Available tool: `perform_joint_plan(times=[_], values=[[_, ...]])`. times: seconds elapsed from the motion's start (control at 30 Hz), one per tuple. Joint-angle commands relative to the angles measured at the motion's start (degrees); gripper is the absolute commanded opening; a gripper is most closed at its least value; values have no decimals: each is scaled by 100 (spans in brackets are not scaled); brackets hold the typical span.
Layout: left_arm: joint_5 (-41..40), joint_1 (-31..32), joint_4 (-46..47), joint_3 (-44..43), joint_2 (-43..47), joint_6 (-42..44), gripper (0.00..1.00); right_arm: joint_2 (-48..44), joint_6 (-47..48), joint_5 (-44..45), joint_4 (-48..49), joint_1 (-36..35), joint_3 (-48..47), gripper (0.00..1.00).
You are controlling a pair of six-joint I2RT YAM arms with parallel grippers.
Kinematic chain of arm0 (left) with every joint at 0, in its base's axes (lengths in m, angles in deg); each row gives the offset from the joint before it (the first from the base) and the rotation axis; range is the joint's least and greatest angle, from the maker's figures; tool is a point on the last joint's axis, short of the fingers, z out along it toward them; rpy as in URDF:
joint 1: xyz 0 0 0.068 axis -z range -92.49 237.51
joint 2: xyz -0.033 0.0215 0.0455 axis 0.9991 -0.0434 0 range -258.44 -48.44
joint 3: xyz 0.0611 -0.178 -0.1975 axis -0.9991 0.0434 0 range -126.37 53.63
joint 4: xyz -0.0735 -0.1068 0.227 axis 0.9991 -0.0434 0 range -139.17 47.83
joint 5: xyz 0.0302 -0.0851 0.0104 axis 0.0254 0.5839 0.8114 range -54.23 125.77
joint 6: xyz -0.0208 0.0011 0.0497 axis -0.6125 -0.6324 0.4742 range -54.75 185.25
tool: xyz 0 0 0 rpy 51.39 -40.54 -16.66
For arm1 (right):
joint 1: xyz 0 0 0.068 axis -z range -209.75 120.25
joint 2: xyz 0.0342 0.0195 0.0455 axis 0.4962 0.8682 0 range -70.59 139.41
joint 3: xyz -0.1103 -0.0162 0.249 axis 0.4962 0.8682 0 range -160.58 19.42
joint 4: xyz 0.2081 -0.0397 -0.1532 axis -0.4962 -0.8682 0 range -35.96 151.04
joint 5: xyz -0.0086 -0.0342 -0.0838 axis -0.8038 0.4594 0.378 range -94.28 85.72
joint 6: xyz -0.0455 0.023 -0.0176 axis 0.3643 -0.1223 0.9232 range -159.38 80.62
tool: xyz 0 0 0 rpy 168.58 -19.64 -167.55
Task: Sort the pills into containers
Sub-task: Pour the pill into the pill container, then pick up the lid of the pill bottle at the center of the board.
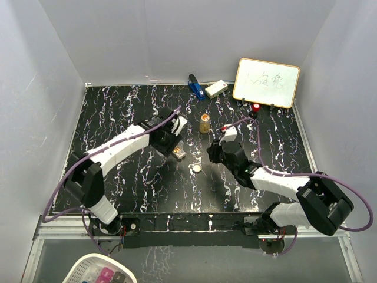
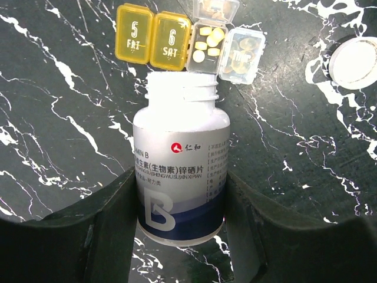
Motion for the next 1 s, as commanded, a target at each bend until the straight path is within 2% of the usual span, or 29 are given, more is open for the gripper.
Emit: perform_joint_plan(times=[0.0,0.1,0.23,0.3,0.43,0.63,0.97], values=[[-193,9,566,391,885,-174,0,-284,-85,-471,108,-5,346,24],[-222,5,1098,849,1432,-253,0,-371,-170,-703,28,-9,548,25],[-167,8,1827,1428,2192,-350,0,-510,-311,-960,122,-9,716,37],[-82,4,2110,1668,2442,-387,0,-545,-421,-1034,200,-9,729,40],[-68,4,2516,2025,2695,-469,0,-250,-501,-1114,243,-9,511,38],[-102,2,2832,2340,2925,-590,0,408,-540,-1244,216,-9,82,28],[-74,4,3225,2609,3015,-757,0,842,-605,-1506,160,-5,-175,31]])
